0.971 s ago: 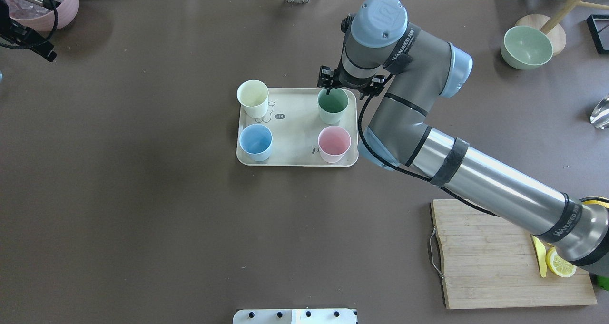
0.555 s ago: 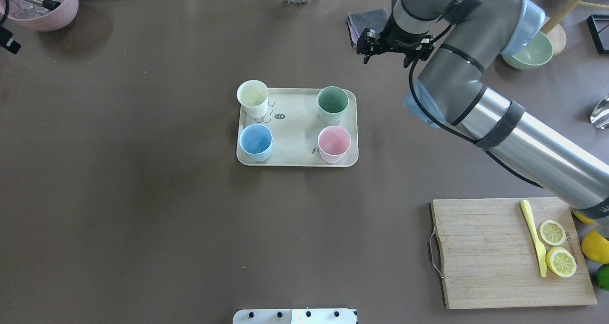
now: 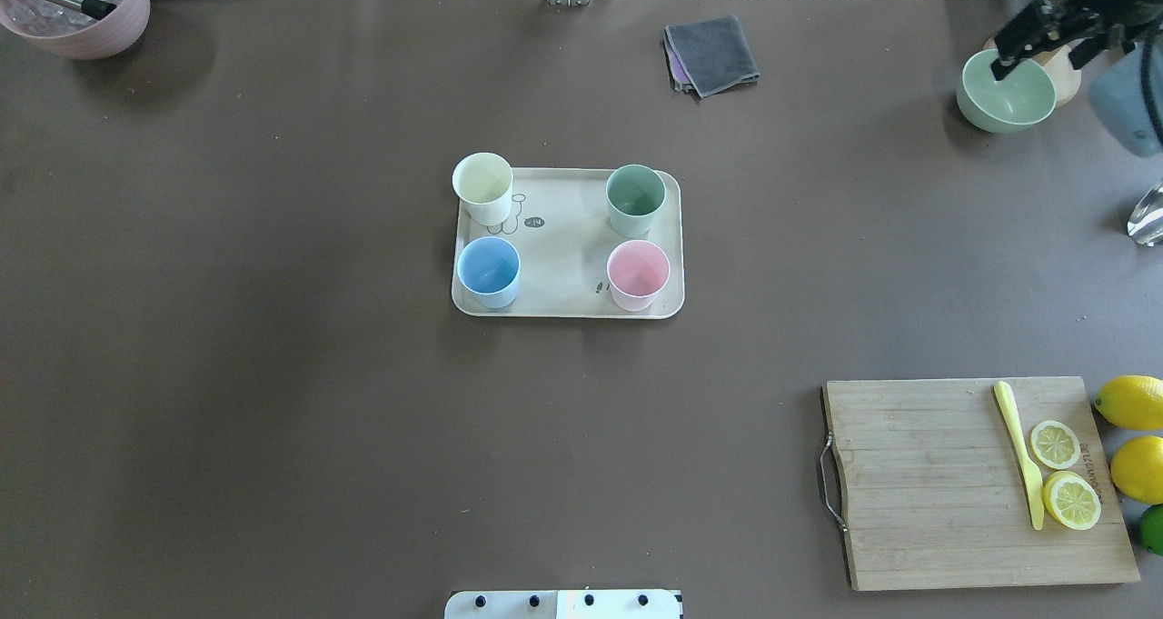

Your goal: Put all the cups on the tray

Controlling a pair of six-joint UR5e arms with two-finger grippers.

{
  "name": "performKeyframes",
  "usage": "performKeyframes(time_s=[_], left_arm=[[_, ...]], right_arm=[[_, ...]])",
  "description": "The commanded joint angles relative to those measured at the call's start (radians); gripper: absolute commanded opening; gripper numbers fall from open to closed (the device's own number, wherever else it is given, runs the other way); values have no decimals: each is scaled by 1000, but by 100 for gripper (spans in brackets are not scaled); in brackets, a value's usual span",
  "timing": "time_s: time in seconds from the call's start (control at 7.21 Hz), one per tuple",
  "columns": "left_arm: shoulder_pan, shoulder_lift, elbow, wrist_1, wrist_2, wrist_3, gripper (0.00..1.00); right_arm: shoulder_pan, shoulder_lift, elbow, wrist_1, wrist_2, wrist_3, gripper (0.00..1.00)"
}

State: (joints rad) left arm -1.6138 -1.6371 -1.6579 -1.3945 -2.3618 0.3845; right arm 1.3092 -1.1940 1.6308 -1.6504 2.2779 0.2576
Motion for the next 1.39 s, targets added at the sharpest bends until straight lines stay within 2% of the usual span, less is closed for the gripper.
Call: performKeyframes(time_s=[0.0, 0.28, 0.42, 0.55, 0.97, 1.25], left_arm=[[-15, 110, -9, -24, -5, 7, 98], [-15, 190, -86, -58, 0, -175, 98], [-15, 229, -89, -136, -7, -180, 98], [-14, 224, -98, -130, -7, -182, 98], [-17, 237, -86, -138, -13, -181, 98], [-17, 234, -92, -146, -13, -177, 98]], right_arm=[[100, -209, 11, 10, 22, -199, 100], [120, -352, -5, 12, -20, -207, 100], [122, -381, -2, 11, -20, -207, 100], [151, -392, 7, 9, -15, -208, 100], [241, -507, 125, 9, -3, -208, 100], [254, -510, 115, 11, -9, -209, 100]])
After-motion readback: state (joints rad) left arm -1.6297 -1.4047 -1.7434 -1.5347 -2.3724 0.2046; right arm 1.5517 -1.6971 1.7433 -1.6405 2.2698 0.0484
